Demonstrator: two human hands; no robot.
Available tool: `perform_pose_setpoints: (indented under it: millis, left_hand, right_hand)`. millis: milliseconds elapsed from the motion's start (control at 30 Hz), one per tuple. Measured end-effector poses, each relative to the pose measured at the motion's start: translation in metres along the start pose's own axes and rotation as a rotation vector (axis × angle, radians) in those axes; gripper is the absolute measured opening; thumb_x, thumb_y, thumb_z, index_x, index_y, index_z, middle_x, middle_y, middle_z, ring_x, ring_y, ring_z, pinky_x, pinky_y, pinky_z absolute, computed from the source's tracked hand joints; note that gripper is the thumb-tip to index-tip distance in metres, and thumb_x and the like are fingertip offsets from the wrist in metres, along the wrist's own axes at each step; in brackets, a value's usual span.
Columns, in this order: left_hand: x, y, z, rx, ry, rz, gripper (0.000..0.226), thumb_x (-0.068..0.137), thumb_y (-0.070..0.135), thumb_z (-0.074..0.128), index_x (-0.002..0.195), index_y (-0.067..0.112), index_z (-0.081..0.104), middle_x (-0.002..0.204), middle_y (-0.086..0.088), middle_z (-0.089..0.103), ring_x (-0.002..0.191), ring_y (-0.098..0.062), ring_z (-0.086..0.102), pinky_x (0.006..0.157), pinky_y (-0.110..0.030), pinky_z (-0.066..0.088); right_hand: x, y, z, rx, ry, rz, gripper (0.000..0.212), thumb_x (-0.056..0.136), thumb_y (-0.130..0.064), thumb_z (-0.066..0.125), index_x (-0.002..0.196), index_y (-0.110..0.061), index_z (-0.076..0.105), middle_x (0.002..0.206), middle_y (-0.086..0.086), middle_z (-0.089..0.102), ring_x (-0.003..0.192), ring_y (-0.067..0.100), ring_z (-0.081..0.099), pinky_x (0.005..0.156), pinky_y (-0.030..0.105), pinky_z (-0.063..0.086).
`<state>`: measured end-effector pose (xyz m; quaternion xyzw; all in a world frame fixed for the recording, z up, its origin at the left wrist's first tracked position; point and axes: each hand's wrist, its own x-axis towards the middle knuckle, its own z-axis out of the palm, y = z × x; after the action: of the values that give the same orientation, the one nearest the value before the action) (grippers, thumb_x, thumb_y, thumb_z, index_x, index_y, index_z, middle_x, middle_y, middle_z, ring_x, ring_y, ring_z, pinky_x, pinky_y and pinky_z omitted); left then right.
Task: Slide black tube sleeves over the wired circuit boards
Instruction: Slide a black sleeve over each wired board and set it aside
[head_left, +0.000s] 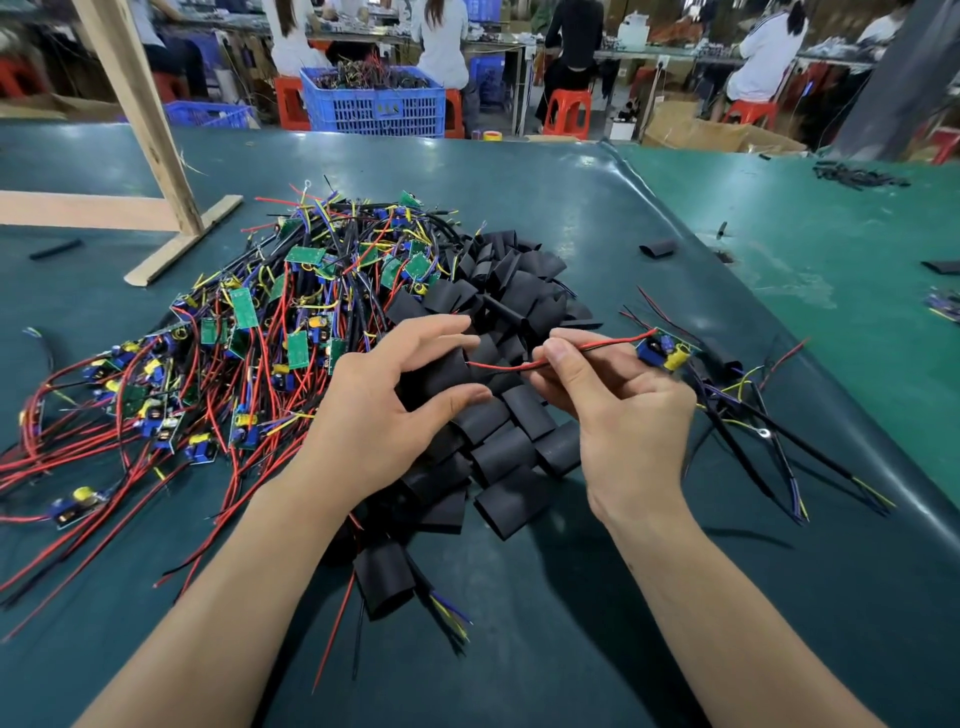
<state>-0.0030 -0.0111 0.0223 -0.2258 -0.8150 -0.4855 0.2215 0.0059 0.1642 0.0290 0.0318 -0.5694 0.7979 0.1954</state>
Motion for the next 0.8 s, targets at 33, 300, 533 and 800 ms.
perform_pose_setpoints:
  millis: [33,300,533,800]
  left_hand:
    - [0.0,0.0,0.0,-0.005,-0.012,0.007,0.053,0.079,0.028,0.078,0.127,0.019,0.057,0.115,0.016,0.07,0.112,0.002,0.062,0.1,-0.028,0.048]
    - [0.001,0.0,0.009,0.129,-0.097,0.166,0.033,0.084,0.024,0.075,0.115,0.015,0.068,0.106,0.013,0.072,0.1,-0.004,0.067,0.088,-0.032,0.054]
    - [0.001,-0.001,0.01,0.165,-0.059,0.192,0.018,0.085,0.009,0.072,0.103,0.009,0.075,0.095,0.005,0.074,0.086,-0.004,0.069,0.078,-0.025,0.054]
    - [0.002,-0.005,-0.001,0.162,0.041,0.097,0.011,0.085,0.008,0.073,0.096,0.012,0.075,0.089,0.009,0.072,0.085,0.0,0.066,0.079,-0.019,0.052]
  right_hand:
    - [0.0,0.0,0.0,-0.009,-0.017,0.008,0.021,0.086,0.0,0.07,0.077,-0.017,0.079,0.075,0.006,0.074,0.072,0.016,0.071,0.068,0.022,0.057]
    - [-0.004,0.002,0.003,-0.083,-0.114,0.217,0.014,0.08,-0.006,0.075,0.075,-0.019,0.079,0.077,0.0,0.076,0.071,0.01,0.068,0.06,0.017,0.052]
    - [0.0,0.004,0.002,0.101,-0.213,0.589,0.013,0.086,-0.009,0.068,0.096,-0.01,0.076,0.087,0.006,0.072,0.07,0.012,0.066,0.063,0.022,0.056]
    - [0.015,-0.011,-0.011,0.411,-0.037,0.653,0.042,0.08,-0.036,0.069,0.1,0.0,0.064,0.092,0.018,0.069,0.074,0.022,0.072,0.062,0.025,0.059]
